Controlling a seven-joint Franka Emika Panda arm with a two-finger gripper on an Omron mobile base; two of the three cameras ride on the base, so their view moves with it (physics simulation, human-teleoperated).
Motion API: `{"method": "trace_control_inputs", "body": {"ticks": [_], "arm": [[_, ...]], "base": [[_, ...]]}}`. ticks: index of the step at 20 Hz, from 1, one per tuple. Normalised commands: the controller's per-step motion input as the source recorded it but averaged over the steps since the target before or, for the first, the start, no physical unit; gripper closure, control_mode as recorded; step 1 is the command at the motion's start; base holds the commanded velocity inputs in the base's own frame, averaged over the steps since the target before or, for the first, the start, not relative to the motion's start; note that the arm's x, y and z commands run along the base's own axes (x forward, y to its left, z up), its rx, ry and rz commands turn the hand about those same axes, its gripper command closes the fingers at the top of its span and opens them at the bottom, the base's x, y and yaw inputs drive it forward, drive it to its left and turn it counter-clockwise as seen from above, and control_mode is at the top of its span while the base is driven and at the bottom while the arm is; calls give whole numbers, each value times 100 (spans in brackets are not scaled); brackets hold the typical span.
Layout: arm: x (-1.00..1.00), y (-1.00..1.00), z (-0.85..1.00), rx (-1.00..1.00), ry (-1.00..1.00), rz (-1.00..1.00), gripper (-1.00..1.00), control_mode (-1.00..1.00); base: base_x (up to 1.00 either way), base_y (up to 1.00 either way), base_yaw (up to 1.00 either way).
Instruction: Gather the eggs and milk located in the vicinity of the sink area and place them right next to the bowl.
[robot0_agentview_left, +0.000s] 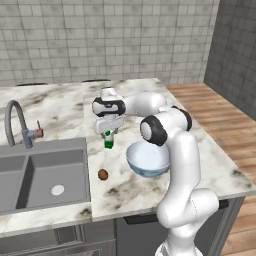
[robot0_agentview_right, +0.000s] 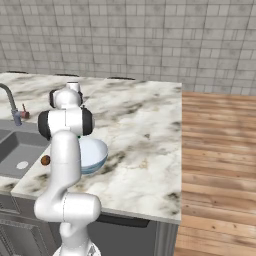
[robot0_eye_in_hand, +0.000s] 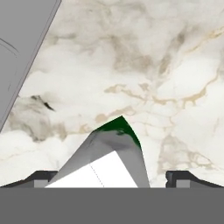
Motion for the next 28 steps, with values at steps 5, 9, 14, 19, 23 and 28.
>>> {"method": "trace_control_inputs", "body": {"ticks": [5, 9, 14, 19, 23, 28], "arm": [[0, 0, 0, 0, 0, 0, 100, -100], [-14, 0, 2, 0, -1, 0, 100, -100], [-30, -24, 74, 3, -1, -5, 100, -100], [-34, -79, 94, 9, 0, -12, 100, -100], [-90, -88, 69, 11, 0, -12, 100, -100], [-100, -60, 40, 4, -1, -7, 100, -100]], "base": [[0, 0, 0], [0, 0, 0], [0, 0, 0], [0, 0, 0], [0, 0, 0], [0, 0, 0]]}}
